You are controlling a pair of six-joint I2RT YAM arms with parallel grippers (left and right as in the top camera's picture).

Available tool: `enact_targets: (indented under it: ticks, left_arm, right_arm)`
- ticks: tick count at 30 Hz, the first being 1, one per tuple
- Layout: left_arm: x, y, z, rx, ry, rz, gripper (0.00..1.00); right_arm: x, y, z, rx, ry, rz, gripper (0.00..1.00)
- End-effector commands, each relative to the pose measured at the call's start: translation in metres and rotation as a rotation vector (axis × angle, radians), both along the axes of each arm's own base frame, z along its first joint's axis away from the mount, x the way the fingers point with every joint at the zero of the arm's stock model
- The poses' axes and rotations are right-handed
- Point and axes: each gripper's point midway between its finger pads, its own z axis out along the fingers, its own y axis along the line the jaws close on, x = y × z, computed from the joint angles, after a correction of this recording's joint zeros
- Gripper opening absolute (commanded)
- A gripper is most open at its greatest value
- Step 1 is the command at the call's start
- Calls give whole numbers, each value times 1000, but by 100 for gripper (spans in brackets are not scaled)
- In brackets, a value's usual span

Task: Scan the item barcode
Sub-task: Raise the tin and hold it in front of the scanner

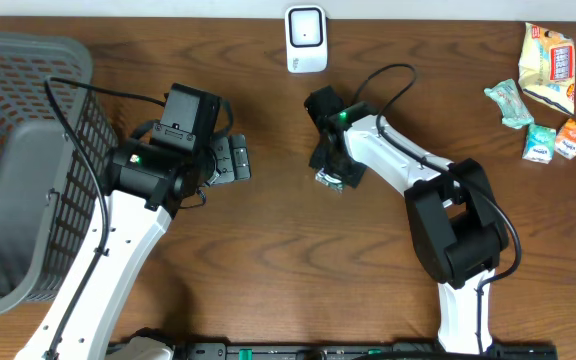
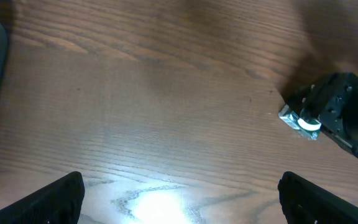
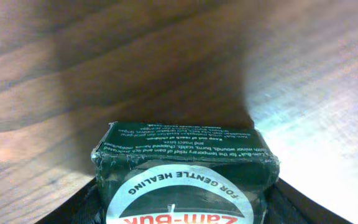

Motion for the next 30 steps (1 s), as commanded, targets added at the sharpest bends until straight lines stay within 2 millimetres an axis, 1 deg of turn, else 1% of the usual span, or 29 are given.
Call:
enact_targets:
  ticks: [1,3,5,9,19,26,30]
  left_arm:
    - [1,-3,6,-7,-15,-11,98]
    - [1,-3,6,-7,-15,-11,98]
    - [1,-3,6,-7,-15,-11,98]
    - [1,-3,6,-7,-15,-11,98]
    - [1,-3,6,-7,-15,-11,98]
    - [1,-3,6,-8,-15,-12,98]
    - [1,-3,6,-7,-15,-11,98]
  right_arm:
    - [4,7,1,2,-23,103,59]
    - [9,9,7,2,-43,133,58]
    - [13,10,11,0,-59,145,54]
    - [19,13,18,9,-79,146,52]
    - [35,20,36,20,-132,204,54]
    - [59,20,60,1,-216,263,54]
    - [74,15,75,-55,-277,291,54]
